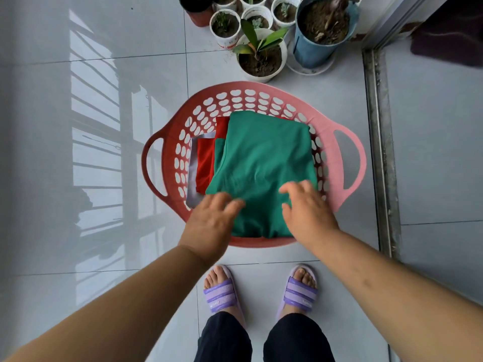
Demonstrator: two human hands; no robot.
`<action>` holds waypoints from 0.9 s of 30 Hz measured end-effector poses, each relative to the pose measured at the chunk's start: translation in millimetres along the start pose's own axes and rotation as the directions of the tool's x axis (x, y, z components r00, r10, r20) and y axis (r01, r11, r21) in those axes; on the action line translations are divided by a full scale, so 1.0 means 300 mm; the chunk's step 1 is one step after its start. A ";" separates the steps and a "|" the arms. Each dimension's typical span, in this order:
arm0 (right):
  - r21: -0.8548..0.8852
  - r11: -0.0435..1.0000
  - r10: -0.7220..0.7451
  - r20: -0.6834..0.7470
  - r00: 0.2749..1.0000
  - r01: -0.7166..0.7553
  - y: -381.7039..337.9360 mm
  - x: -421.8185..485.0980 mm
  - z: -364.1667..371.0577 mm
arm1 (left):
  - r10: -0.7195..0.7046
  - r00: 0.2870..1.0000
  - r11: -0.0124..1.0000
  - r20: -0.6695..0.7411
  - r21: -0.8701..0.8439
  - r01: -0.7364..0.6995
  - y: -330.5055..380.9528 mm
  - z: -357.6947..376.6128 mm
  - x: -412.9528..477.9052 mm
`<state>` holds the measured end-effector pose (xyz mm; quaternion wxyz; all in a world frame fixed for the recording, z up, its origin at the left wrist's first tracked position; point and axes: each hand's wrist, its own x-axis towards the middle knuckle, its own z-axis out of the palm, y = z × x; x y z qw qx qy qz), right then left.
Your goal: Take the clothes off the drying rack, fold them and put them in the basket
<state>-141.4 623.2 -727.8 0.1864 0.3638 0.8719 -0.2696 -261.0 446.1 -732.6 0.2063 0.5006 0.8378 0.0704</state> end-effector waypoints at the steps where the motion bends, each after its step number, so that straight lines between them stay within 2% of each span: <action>1: -0.070 0.998 0.010 0.166 0.986 0.002 0.006 -0.005 0.008 | 0.028 0.990 0.997 0.139 0.071 -0.038 0.003 0.006 -0.007; 2: -0.196 0.981 0.049 0.298 0.953 0.011 0.012 -0.007 0.008 | -0.043 0.954 0.991 0.298 0.136 0.002 0.002 0.013 -0.017; 4: -0.438 0.897 0.146 0.414 0.899 0.056 0.033 -0.006 0.001 | -0.236 0.826 0.960 0.513 0.256 0.115 -0.020 0.017 -0.028; 6: -0.534 0.842 0.192 0.427 0.884 0.075 0.053 -0.003 -0.002 | -0.288 0.746 0.943 0.601 0.313 0.112 -0.043 0.008 -0.023; 8: -0.563 0.822 0.195 0.415 0.889 0.083 0.054 -0.006 -0.009 | -0.295 0.723 0.941 0.625 0.322 0.106 -0.051 -0.013 -0.013; 12: -0.554 0.828 0.157 0.374 0.914 0.085 0.037 -0.033 -0.059 | -0.334 0.769 0.935 0.545 0.291 0.200 -0.036 -0.088 0.001; 14: -0.534 0.841 0.137 0.362 0.922 0.085 0.033 -0.054 -0.095 | -0.333 0.794 0.934 0.509 0.293 0.204 -0.028 -0.122 -0.004; 23: -0.467 0.883 0.104 0.312 0.944 0.057 -0.007 -0.154 -0.256 | -0.336 0.828 0.933 0.449 0.280 0.226 0.060 -0.307 -0.028; 27: -0.434 0.900 0.087 0.280 0.956 0.045 -0.019 -0.205 -0.333 | -0.316 0.875 0.942 0.368 0.231 0.243 0.105 -0.406 -0.053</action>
